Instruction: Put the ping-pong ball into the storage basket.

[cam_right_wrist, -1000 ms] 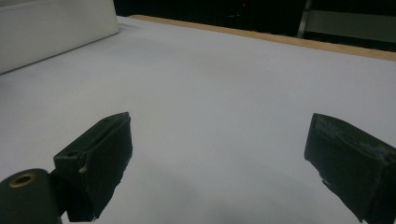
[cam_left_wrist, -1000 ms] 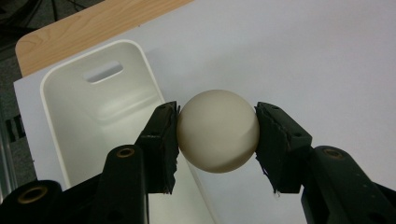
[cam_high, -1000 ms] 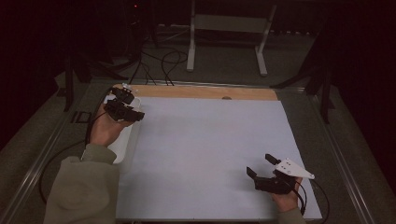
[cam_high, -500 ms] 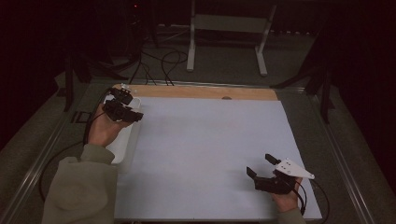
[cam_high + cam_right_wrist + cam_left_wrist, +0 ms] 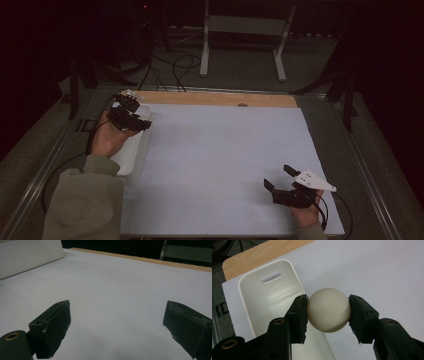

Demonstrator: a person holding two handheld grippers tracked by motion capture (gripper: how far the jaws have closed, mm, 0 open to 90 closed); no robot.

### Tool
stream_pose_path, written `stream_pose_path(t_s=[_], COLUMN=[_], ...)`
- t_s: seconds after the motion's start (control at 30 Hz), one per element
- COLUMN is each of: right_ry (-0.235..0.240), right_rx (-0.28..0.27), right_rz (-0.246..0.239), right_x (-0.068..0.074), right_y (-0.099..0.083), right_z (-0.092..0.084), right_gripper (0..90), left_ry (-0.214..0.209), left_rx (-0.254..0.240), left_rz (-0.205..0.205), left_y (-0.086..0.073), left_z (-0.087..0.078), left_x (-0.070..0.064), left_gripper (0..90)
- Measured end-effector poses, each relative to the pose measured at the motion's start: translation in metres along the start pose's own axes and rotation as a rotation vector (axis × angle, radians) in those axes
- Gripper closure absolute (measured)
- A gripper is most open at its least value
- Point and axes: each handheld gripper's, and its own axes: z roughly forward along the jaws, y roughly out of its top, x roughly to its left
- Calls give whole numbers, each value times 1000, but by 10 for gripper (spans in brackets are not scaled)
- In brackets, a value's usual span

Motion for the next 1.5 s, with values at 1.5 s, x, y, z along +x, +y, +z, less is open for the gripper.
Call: stream_pose_path(t_s=[1.5], right_ry=[-3], right_rx=[1], right_rz=[2], right_x=[-1], right_y=[0], right_z=[0], right_gripper=[69], left_ry=[27], left_rx=[21], left_rz=[12], left_y=[-20], left_z=[-6], left_x=[15], left_gripper=[515])
